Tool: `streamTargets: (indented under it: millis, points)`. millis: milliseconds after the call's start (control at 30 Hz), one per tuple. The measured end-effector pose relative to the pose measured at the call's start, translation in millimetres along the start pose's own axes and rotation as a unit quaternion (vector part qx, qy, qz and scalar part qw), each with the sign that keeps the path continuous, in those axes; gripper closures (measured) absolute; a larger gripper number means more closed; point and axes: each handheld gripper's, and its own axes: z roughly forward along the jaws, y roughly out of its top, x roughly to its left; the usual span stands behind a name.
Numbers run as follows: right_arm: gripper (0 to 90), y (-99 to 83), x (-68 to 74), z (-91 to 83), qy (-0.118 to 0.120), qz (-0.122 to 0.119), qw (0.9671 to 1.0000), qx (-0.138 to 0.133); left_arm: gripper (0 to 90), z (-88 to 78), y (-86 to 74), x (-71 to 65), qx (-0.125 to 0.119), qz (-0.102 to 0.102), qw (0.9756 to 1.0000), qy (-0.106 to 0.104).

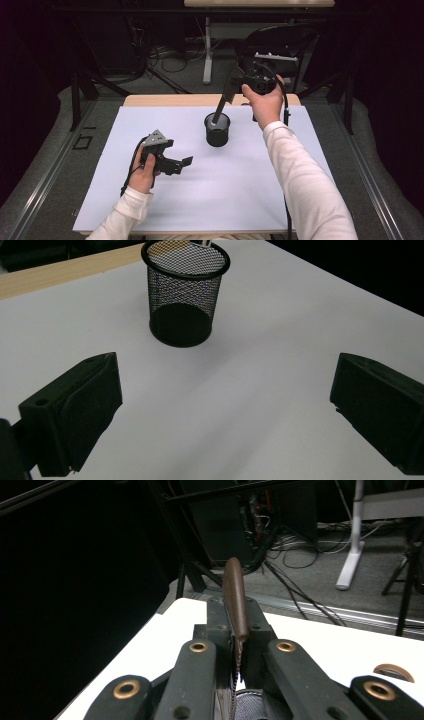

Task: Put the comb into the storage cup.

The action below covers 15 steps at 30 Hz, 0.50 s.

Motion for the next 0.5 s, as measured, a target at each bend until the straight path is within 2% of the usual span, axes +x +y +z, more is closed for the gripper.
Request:
streamTargets:
  millis: [500]
  points:
    - [86.4,-0.5,-15.4,12.1,-0.038,0.021,0.999,-0.008,0.6,-0.3,0.0,0.8,-0.001,0.001,1.0,0.001]
